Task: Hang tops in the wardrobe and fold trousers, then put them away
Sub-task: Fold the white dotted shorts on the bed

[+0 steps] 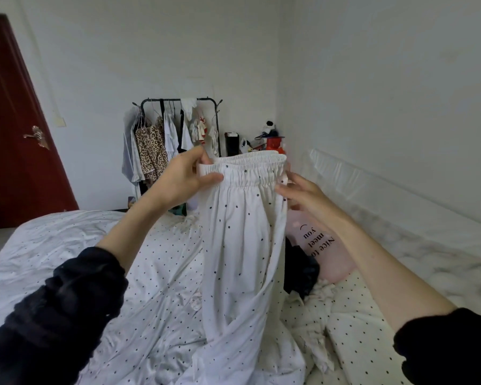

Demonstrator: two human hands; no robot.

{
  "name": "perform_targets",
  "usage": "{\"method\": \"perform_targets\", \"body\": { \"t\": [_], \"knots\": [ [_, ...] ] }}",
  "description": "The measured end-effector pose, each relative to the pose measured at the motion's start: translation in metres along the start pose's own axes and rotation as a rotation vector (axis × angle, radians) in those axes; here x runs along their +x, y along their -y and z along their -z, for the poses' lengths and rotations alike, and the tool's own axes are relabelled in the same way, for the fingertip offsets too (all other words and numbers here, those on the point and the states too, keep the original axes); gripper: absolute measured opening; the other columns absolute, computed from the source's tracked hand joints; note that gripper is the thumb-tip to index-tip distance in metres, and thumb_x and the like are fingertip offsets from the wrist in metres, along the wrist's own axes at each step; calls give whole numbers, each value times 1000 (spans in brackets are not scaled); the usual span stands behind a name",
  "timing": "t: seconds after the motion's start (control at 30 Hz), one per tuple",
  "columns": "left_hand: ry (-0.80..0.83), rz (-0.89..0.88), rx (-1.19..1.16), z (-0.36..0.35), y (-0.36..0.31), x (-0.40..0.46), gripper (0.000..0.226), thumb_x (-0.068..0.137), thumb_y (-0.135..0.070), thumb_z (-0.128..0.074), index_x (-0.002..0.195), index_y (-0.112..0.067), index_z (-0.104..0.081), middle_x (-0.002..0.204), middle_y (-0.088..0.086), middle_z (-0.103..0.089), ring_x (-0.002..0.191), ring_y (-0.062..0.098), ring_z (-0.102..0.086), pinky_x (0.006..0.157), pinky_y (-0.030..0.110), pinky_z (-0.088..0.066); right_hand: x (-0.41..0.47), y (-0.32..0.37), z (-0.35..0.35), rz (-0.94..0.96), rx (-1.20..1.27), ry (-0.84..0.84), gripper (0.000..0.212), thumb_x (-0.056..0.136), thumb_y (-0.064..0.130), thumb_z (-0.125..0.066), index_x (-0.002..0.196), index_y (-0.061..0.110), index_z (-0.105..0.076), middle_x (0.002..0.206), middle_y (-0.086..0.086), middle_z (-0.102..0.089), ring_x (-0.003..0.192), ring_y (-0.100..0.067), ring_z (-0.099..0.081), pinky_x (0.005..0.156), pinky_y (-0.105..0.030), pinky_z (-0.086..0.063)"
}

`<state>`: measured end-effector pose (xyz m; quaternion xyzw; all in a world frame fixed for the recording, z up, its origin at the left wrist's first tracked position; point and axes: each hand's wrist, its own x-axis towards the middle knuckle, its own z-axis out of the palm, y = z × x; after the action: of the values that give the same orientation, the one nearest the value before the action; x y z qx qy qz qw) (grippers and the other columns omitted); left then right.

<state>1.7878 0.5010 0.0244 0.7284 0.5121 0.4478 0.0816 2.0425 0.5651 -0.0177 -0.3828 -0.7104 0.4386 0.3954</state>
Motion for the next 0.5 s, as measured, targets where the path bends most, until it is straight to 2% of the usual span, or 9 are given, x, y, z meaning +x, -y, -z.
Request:
{"method": "perform_targets", "body": {
  "t": [0.03, 0.1, 0.13, 0.17, 0.23, 0.3, 0.37, 0.43, 0.5],
  "knots": [
    [-18, -11, 12, 5, -4, 3, 31, 81, -25, -73, 72, -23, -42, 73, 9, -54, 53, 15, -32, 49, 22, -28, -1, -1, -1, -4, -5, 23, 50, 78, 43, -67, 124, 31, -54, 113, 11, -66, 102, -2, -61, 83, -18, -45],
    [-41, -22, 46, 10, -9, 8, 30, 81, -25, -72, 73, -26, -43, 91, 20, -61, 56, 15, -36, 53, 27, -31, -1, -2, -7, 11, 20, 16, 24, 81, 30, -69, 104, 29, -65, 107, 8, -69, 88, 4, -65, 71, -9, -46],
    [-49, -25, 63, 11, -10, 11, 29, 81, -26, -72, 74, -27, -44, 95, 18, -62, 56, 14, -38, 54, 26, -32, 1, 0, -10, 18, 30, -34, 12, 84, 21, -68, 96, 21, -69, 104, -1, -71, 81, 0, -67, 69, -10, -46],
    [-56, -30, 77, 13, -10, 13, 29, 81, -26, -72, 74, -29, -44, 96, 14, -62, 55, 9, -40, 54, 22, -33, 3, 3, -12, 23, 26, -102, 12, 85, 17, -67, 92, 8, -71, 100, -15, -70, 75, -10, -66, 69, -17, -47],
    [-76, -27, 70, 18, -11, 18, 27, 82, -26, -72, 76, -31, -45, 95, 0, -60, 58, -3, -43, 56, 18, -35, 9, 12, -11, 10, 19, -172, 30, 86, 16, -66, 94, -13, -64, 100, -34, -62, 73, -23, -56, 68, -31, -42],
    [-111, -19, 50, 29, -16, 29, 24, 82, -24, -71, 81, -29, -47, 91, -7, -57, 64, 6, -47, 59, 27, -38, 20, 33, -6, 18, 1, -172, 19, 87, 16, -66, 87, -3, -69, 89, -23, -68, 72, -20, -57, 66, -29, -43],
    [-155, 0, 45, 46, -25, 49, 23, 84, -22, -69, 91, -21, -48, 86, -1, -56, 66, 19, -48, 61, 33, -41, 36, 63, 0, 60, -2, -163, 11, 87, 16, -67, 82, 7, -71, 78, -8, -66, 69, -16, -57, 63, -24, -41],
    [-228, -8, 31, 69, -43, 75, 26, 85, -20, -68, 100, -18, -46, 76, 8, -49, 64, 21, -44, 58, 35, -38, 56, 102, 10, 126, 3, -192, 13, 86, 16, -67, 87, 3, -72, 78, -4, -67, 72, -14, -59, 65, -22, -43],
    [-330, -36, 19, 94, -68, 101, 30, 85, -21, -68, 109, -21, -49, 77, 9, -46, 67, 20, -43, 61, 37, -40, 74, 146, 21, 213, -16, -213, 17, 86, 18, -67, 91, 2, -72, 84, -5, -68, 77, -13, -60, 69, -22, -42]
  ]
}}
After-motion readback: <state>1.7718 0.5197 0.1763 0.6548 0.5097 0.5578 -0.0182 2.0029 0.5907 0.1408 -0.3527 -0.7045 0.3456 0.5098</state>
